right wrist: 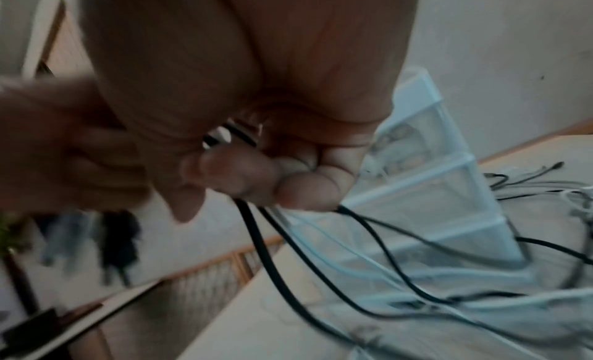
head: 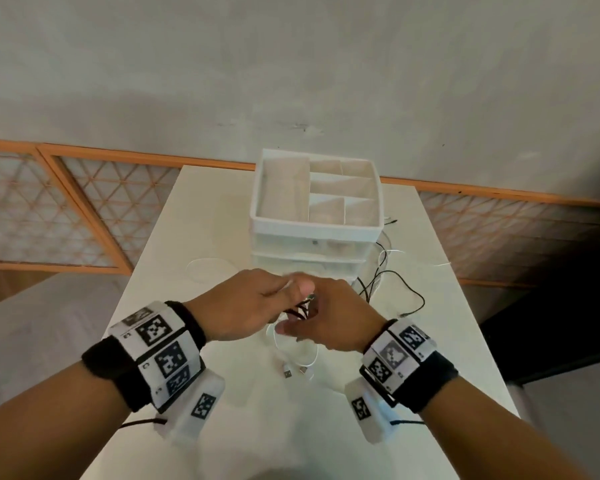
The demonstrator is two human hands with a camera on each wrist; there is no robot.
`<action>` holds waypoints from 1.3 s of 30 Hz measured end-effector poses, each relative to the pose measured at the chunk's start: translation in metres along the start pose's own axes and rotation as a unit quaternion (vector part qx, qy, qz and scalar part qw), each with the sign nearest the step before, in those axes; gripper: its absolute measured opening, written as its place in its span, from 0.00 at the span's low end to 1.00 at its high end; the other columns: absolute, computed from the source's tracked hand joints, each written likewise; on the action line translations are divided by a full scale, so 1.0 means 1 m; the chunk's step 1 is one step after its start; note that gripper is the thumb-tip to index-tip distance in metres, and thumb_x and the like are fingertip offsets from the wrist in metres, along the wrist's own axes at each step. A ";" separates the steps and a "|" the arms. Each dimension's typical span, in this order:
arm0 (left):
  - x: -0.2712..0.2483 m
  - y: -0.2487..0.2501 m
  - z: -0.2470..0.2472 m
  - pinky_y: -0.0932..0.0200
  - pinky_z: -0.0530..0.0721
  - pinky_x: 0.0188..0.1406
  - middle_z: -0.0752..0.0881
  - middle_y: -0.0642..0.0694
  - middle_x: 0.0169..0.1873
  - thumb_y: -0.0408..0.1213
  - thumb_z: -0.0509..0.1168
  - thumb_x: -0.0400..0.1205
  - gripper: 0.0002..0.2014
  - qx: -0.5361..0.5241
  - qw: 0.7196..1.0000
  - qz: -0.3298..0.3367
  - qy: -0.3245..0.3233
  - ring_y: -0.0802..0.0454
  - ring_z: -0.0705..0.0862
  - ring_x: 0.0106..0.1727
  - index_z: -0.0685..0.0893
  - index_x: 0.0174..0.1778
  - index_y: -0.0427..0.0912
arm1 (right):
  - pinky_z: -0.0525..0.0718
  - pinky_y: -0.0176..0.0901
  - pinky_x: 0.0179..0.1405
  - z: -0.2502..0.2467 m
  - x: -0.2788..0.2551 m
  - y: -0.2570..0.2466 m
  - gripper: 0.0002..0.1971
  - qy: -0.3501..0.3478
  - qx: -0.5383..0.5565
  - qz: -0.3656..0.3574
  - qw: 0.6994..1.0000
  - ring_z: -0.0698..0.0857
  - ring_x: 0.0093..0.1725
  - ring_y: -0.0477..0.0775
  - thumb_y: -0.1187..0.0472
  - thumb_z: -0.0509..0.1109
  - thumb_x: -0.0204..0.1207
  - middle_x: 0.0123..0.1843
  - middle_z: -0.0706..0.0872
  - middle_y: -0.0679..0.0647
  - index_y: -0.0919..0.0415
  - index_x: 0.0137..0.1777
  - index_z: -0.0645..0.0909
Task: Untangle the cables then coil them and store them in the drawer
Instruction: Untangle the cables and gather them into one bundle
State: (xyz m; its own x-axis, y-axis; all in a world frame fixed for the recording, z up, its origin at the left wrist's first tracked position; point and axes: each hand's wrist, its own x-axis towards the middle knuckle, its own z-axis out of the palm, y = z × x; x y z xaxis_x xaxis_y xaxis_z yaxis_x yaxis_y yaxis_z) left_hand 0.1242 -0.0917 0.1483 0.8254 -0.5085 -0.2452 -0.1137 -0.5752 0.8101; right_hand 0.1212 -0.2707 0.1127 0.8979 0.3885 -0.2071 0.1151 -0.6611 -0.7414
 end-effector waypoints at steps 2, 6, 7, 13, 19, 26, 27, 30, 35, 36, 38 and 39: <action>-0.008 0.002 -0.006 0.71 0.72 0.24 0.70 0.57 0.17 0.59 0.50 0.87 0.28 -0.010 1.000 -0.016 -0.004 0.61 0.68 0.20 0.87 0.33 0.49 | 0.86 0.39 0.25 -0.001 0.005 0.018 0.03 -0.041 -0.074 0.058 0.995 0.85 0.21 0.48 0.52 0.74 0.77 0.25 0.84 0.43 0.41 0.43 0.85; -0.026 -0.022 -0.024 0.70 0.76 0.37 0.78 0.56 0.26 0.60 0.53 0.86 0.23 0.065 0.994 -0.072 -0.046 0.60 0.76 0.30 0.92 0.45 0.56 | 0.89 0.45 0.34 -0.036 0.004 0.072 0.10 0.109 -0.136 0.160 0.972 0.90 0.29 0.56 0.56 0.74 0.76 0.26 0.84 0.46 0.50 0.33 0.81; -0.027 -0.032 -0.024 0.67 0.78 0.43 0.81 0.55 0.31 0.60 0.53 0.86 0.21 0.105 0.989 -0.083 -0.056 0.58 0.80 0.36 0.91 0.47 0.58 | 0.86 0.42 0.38 -0.042 0.004 0.081 0.07 0.196 -0.162 0.142 0.957 0.89 0.32 0.56 0.57 0.74 0.75 0.27 0.84 0.45 0.49 0.36 0.84; -0.011 -0.090 0.011 0.59 0.79 0.47 0.87 0.51 0.42 0.48 0.53 0.90 0.18 0.207 0.966 -0.147 -0.042 0.53 0.83 0.43 0.77 0.33 0.55 | 0.82 0.38 0.53 -0.011 0.000 0.094 0.25 0.272 -0.074 0.089 0.955 0.88 0.31 0.49 0.59 0.74 0.77 0.39 0.86 0.43 0.44 0.73 0.77; -0.012 -0.097 0.013 0.57 0.72 0.34 0.84 0.45 0.40 0.48 0.56 0.89 0.16 0.117 0.977 -0.159 0.085 0.45 0.81 0.41 0.73 0.36 0.46 | 0.84 0.48 0.54 0.034 -0.039 0.132 0.10 0.159 -0.166 0.150 0.961 0.86 0.46 0.52 0.50 0.75 0.75 0.51 0.82 0.43 0.48 0.53 0.82; 0.008 -0.088 0.008 0.57 0.66 0.27 0.71 0.48 0.22 0.49 0.65 0.85 0.19 -0.087 0.958 -0.194 0.194 0.48 0.68 0.23 0.74 0.35 0.38 | 0.77 0.44 0.38 0.081 -0.068 0.149 0.25 0.223 -0.144 0.138 0.954 0.82 0.34 0.54 0.50 0.82 0.66 0.56 0.72 0.46 0.55 0.56 0.73; 0.010 -0.086 0.007 0.58 0.66 0.26 0.69 0.49 0.20 0.47 0.66 0.84 0.18 -0.139 0.948 -0.201 0.202 0.48 0.66 0.21 0.74 0.36 0.38 | 0.77 0.45 0.39 0.083 -0.068 0.150 0.24 0.202 -0.147 0.151 0.956 0.82 0.35 0.53 0.47 0.81 0.66 0.53 0.73 0.46 0.53 0.53 0.72; 0.014 -0.076 0.006 0.61 0.65 0.20 0.65 0.51 0.20 0.45 0.67 0.85 0.17 -0.186 0.947 -0.182 0.190 0.51 0.63 0.19 0.72 0.36 0.39 | 0.81 0.45 0.55 0.084 -0.072 0.150 0.20 0.050 -0.203 0.238 0.949 0.83 0.53 0.51 0.40 0.75 0.68 0.55 0.79 0.45 0.49 0.53 0.77; 0.013 -0.058 0.002 0.63 0.64 0.18 0.68 0.53 0.19 0.39 0.65 0.86 0.14 -0.237 0.949 -0.149 0.148 0.56 0.64 0.18 0.74 0.35 0.41 | 0.82 0.41 0.57 0.085 -0.072 0.147 0.13 -0.025 -0.261 0.276 0.924 0.86 0.61 0.55 0.55 0.68 0.75 0.61 0.87 0.50 0.52 0.58 0.86; 0.011 -0.055 0.001 0.62 0.65 0.19 0.71 0.51 0.21 0.38 0.65 0.86 0.14 -0.244 0.948 -0.146 0.141 0.55 0.67 0.19 0.75 0.35 0.41 | 0.81 0.40 0.53 0.085 -0.071 0.145 0.12 -0.012 -0.251 0.275 0.928 0.87 0.59 0.55 0.54 0.67 0.74 0.58 0.89 0.49 0.51 0.55 0.87; 0.008 -0.051 0.000 0.59 0.71 0.20 0.79 0.44 0.25 0.36 0.64 0.87 0.11 -0.246 0.949 -0.140 0.135 0.51 0.75 0.23 0.78 0.38 0.39 | 0.81 0.41 0.48 0.076 -0.066 0.137 0.10 0.029 -0.229 0.245 0.942 0.88 0.53 0.56 0.52 0.65 0.76 0.51 0.91 0.48 0.48 0.52 0.87; 0.007 -0.048 -0.001 0.58 0.74 0.21 0.83 0.41 0.28 0.35 0.63 0.87 0.10 -0.246 0.950 -0.137 0.132 0.49 0.78 0.25 0.80 0.40 0.37 | 0.81 0.42 0.47 0.069 -0.062 0.129 0.10 0.047 -0.223 0.216 0.949 0.87 0.50 0.55 0.50 0.64 0.78 0.47 0.91 0.48 0.47 0.50 0.87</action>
State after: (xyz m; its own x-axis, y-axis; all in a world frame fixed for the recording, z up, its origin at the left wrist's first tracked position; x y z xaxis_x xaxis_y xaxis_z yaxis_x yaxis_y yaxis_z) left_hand 0.1357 -0.0665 0.1080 0.9040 -0.1677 -0.3932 0.3440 -0.2607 0.9021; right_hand 0.0511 -0.3359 -0.0144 0.9339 -0.0263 -0.3565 -0.1234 -0.9596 -0.2527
